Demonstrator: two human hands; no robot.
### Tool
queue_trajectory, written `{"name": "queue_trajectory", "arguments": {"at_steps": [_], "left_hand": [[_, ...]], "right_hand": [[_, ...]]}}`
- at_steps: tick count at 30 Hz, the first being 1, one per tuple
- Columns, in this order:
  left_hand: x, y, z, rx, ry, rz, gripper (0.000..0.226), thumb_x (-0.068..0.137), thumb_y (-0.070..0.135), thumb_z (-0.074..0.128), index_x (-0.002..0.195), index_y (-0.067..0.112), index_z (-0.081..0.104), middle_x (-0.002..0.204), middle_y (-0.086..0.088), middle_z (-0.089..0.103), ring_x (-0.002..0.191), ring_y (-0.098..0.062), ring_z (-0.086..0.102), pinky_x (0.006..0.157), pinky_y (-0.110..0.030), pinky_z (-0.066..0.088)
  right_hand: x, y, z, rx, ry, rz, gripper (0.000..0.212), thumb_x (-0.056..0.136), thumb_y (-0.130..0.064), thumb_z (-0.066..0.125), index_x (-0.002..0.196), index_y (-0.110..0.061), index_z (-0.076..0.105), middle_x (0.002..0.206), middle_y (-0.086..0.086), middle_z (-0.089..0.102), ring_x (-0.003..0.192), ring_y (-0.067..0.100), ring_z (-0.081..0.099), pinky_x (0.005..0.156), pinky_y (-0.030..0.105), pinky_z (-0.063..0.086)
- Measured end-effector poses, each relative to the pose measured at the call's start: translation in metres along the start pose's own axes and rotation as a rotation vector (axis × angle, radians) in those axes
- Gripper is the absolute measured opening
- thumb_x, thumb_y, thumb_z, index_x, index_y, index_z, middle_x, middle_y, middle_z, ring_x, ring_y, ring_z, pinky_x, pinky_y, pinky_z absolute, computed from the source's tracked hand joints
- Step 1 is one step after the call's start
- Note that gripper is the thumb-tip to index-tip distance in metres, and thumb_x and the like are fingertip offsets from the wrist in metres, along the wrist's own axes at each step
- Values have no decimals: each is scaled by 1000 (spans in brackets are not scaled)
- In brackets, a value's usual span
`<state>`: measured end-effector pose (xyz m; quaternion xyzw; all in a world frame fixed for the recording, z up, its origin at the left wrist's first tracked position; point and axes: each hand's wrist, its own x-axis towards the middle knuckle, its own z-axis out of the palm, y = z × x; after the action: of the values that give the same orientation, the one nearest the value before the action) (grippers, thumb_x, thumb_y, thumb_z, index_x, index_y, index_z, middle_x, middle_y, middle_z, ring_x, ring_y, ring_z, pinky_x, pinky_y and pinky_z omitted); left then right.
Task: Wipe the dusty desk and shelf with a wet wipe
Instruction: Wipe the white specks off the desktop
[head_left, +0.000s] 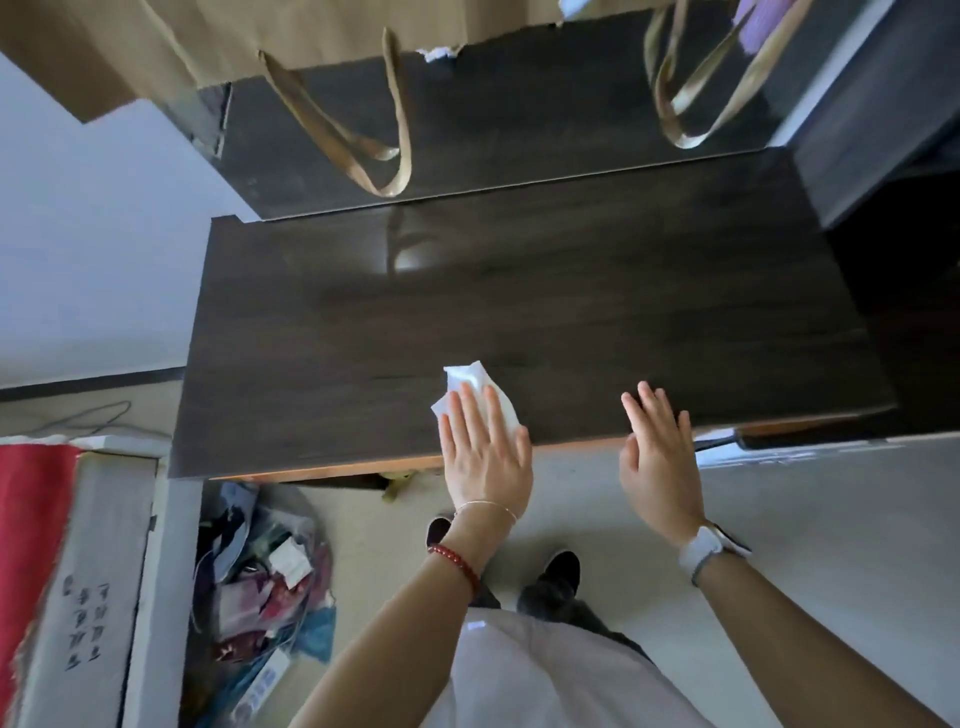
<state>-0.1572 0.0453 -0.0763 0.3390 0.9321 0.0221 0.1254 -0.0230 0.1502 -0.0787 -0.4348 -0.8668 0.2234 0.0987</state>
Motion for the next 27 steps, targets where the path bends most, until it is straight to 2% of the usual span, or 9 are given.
{"name": "queue_trajectory", "arguments": {"at_steps": [3,6,8,10,13,17,21,25,27], "left_hand": [[-2,52,3,32,-51,169,61,88,41,23,136,6,36,140,-19,42,130,-32,39,107,-47,28],[-5,101,12,69,-101,337,60,88,40,22,138,8,34,143,-16,39,133,-29,35,113,-44,19],[-4,123,17,78,-117,392,59,88,39,22,136,10,38,142,-13,42,133,-27,37,112,-43,21],[-2,125,18,97,-102,420,57,88,39,22,135,13,40,141,-11,44,131,-25,39,109,-40,30],[1,101,18,107,-48,469,54,89,37,23,136,15,38,142,-11,41,132,-25,38,108,-42,30],[-2,46,16,73,4,346,52,91,35,24,139,16,31,144,-14,37,133,-29,35,111,-37,14],[-6,-23,4,30,-23,157,52,95,36,13,141,17,25,146,-16,34,134,-29,33,109,-37,11],[-14,-101,-8,-44,-35,-78,59,86,46,-6,141,24,-10,155,-10,1,143,-22,0,115,-34,-5],[-16,-140,-15,-78,-13,-199,62,83,47,-8,140,25,-14,155,-8,-7,142,-21,-8,114,-36,-8]], "right_hand": [[-1,29,-16,12,40,120,50,80,-5,34,128,-1,47,141,21,40,134,37,31,108,53,17],[-2,52,-30,-22,51,187,51,80,-9,34,129,-4,47,142,21,39,134,38,30,107,56,18],[-1,62,-35,-49,39,194,50,83,-15,29,128,-6,49,141,21,40,133,39,31,107,56,19],[0,63,-37,-70,14,203,55,82,-21,22,127,-6,50,139,22,42,131,41,34,105,56,20],[1,50,-33,-115,-33,206,56,80,-21,25,126,-2,49,136,23,47,127,44,39,102,59,25],[-2,18,-15,-180,-107,34,56,80,-21,27,129,-5,46,138,18,46,128,41,40,104,54,21],[-4,-20,7,-186,-171,-22,55,81,-22,27,131,-9,46,141,16,43,131,36,36,110,50,19],[-5,-60,27,-205,-242,-100,55,82,-24,25,129,-8,47,141,16,43,131,35,38,104,58,26],[-7,-80,36,-207,-260,-115,55,83,-25,24,130,-6,47,141,16,42,132,35,36,105,56,24]]}}
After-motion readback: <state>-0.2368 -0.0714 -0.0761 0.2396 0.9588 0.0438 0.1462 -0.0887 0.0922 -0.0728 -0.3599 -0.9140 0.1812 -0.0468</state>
